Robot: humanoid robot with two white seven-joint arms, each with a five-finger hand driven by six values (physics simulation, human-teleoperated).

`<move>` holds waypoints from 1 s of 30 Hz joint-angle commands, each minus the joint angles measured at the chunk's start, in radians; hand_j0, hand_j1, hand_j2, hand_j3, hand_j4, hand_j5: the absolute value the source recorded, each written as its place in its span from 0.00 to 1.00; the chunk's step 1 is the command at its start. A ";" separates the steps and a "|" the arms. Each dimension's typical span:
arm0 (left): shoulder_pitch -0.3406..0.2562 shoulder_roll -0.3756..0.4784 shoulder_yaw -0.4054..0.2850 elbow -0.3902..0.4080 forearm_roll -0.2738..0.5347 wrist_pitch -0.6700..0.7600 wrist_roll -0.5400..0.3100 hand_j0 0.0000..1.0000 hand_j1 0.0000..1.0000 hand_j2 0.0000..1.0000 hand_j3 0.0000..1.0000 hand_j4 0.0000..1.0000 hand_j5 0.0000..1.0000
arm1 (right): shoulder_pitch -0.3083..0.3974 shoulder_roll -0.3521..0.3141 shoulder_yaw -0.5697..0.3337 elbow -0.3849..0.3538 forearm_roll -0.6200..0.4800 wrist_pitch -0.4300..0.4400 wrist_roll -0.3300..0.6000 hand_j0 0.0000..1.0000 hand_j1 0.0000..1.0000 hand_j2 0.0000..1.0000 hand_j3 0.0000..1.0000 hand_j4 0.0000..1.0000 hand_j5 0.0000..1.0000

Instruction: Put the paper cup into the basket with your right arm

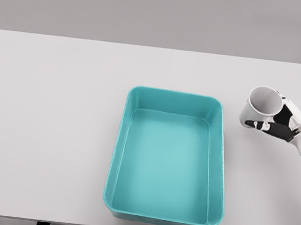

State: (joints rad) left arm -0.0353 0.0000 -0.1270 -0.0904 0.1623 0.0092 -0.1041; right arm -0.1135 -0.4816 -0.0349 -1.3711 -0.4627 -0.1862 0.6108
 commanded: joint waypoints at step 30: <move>0.000 0.000 0.000 0.000 0.000 0.000 0.000 1.00 1.00 1.00 1.00 1.00 1.00 | -0.009 -0.005 0.046 -0.395 0.093 -0.035 0.000 0.63 0.63 0.63 0.63 0.63 0.63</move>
State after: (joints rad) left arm -0.0353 0.0000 -0.1268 -0.0903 0.1623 0.0091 -0.1041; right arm -0.1350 -0.4854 -0.0057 -1.7603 -0.3705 -0.2071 0.6110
